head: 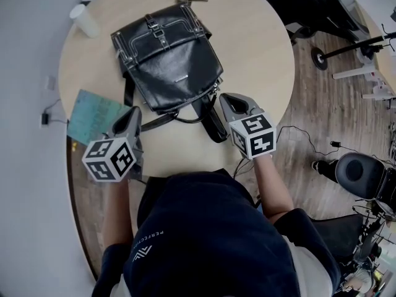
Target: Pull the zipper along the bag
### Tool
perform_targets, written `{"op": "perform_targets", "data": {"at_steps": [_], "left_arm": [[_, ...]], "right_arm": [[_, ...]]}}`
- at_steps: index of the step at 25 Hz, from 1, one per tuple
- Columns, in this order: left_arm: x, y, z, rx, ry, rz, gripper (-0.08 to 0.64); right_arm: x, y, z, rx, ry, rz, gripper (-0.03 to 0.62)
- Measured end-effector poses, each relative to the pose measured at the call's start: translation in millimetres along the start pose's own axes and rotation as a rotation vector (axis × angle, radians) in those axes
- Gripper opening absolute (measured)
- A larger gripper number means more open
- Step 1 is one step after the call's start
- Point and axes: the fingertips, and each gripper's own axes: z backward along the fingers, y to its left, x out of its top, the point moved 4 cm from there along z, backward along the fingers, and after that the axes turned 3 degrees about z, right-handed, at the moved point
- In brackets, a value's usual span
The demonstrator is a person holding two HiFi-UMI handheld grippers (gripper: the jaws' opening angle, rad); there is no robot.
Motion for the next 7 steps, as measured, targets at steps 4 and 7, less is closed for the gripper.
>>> {"op": "perform_targets", "data": {"at_steps": [4, 7], "left_arm": [[-1.5, 0.6, 2.2, -0.003, -0.001, 0.001, 0.018], [-3.0, -0.8, 2.6, -0.009, 0.003, -0.001, 0.018]], "right_arm": [[-0.1, 1.3, 0.7, -0.001, -0.002, -0.002, 0.002], [-1.4, 1.4, 1.5, -0.003, 0.0, -0.001, 0.002]]}}
